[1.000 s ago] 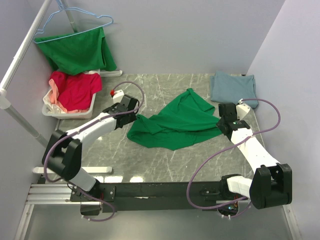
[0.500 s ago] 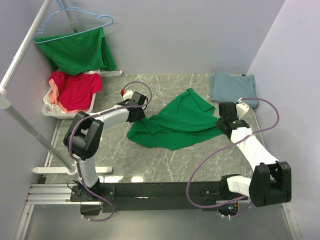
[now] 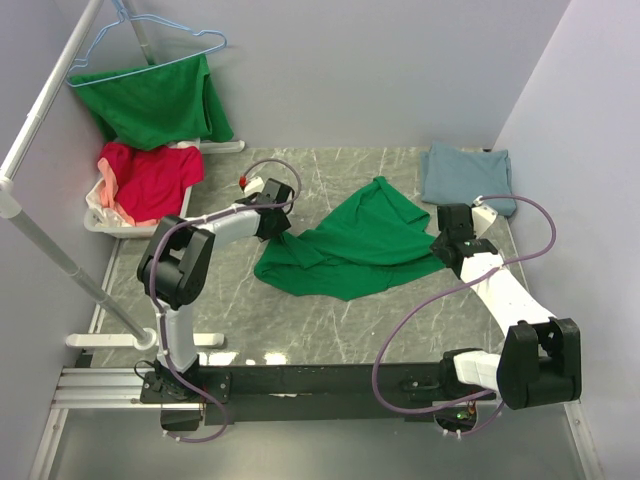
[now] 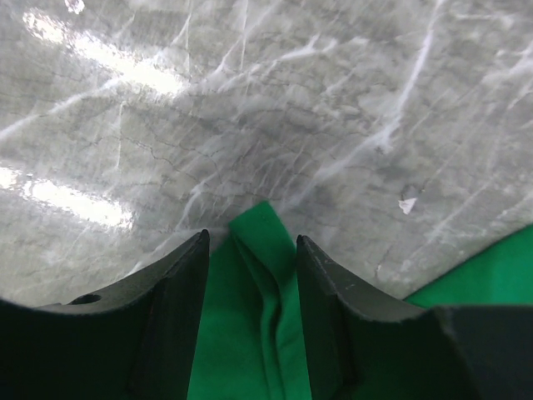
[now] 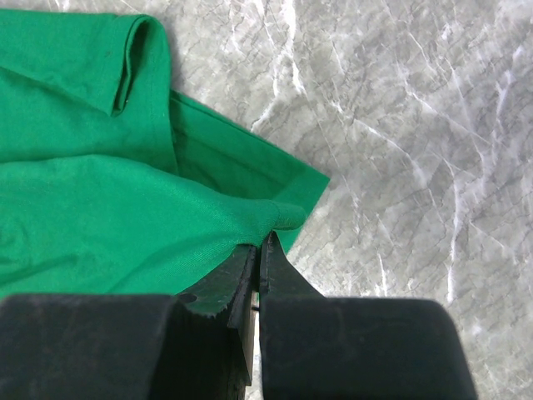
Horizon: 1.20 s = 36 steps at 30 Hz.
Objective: Fold and stack the t-shirts
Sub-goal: Flatten the tshirt out
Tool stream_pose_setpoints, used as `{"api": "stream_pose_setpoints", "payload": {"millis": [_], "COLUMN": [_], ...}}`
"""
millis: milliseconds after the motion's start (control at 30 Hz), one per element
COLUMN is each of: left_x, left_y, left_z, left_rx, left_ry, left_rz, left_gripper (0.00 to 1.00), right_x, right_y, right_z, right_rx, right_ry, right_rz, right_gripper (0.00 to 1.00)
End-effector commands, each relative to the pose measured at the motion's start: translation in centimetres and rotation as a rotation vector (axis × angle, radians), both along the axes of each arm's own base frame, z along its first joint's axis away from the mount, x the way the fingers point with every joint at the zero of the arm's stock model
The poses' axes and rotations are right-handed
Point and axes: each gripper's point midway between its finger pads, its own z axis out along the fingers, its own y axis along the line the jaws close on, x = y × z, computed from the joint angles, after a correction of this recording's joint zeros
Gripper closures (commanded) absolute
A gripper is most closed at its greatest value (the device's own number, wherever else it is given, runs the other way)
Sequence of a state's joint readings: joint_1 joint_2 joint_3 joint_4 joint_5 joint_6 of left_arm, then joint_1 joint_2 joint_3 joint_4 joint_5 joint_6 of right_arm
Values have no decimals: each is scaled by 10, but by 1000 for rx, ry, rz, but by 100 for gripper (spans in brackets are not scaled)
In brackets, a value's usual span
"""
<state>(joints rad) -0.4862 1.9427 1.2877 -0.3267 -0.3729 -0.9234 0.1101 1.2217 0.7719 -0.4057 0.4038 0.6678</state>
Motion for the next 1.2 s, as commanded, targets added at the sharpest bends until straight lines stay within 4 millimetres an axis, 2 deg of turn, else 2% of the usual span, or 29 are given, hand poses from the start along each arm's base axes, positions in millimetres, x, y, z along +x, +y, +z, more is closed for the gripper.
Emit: {"api": "stream_pose_setpoints", "payload": {"millis": [0, 133, 233, 367, 467, 533, 700, 833, 1033, 1100, 1133, 1167], "left_x": [11, 13, 15, 18, 18, 16, 14, 15, 15, 16, 16, 16], "left_y": [-7, -7, -6, -6, -6, -5, -3, -4, -7, -7, -6, -4], "left_z": [7, 5, 5, 5, 5, 4, 3, -1, -11, -12, -11, -11], "left_rx": [-52, -59, -62, -60, -59, -52, -47, -39, -39, -35, -27, -22], "left_ry": [-5, -2, -4, -1, -1, 6, 9, 27, 49, 50, 52, 54], "left_rz": [19, 22, 22, 20, 19, 17, 18, 9, 0, 0, 4, 10], "left_gripper": [49, 53, 60, 76, 79, 78, 61, 60, 78, 88, 97, 99], "right_x": [5, 5, 4, 3, 3, 3, 3, 3, 2, 2, 2, 2], "right_y": [-6, -6, -6, -8, -8, -8, -7, -8, -8, -8, -8, -7], "right_z": [6, 5, 4, 6, 6, 7, 6, 7, 8, 8, 8, 8], "right_rx": [-12, -12, -13, -18, -17, -18, -16, -15, -16, -16, -12, -12], "right_ry": [-28, -28, -24, -29, -28, -31, -29, -31, -33, -35, -35, -35], "right_rz": [-15, -17, -16, -23, -23, -25, -22, -22, -24, -27, -24, -23], "right_gripper": [100, 100, 100, 100, 100, 100, 100, 100, 100, 100, 100, 100]}}
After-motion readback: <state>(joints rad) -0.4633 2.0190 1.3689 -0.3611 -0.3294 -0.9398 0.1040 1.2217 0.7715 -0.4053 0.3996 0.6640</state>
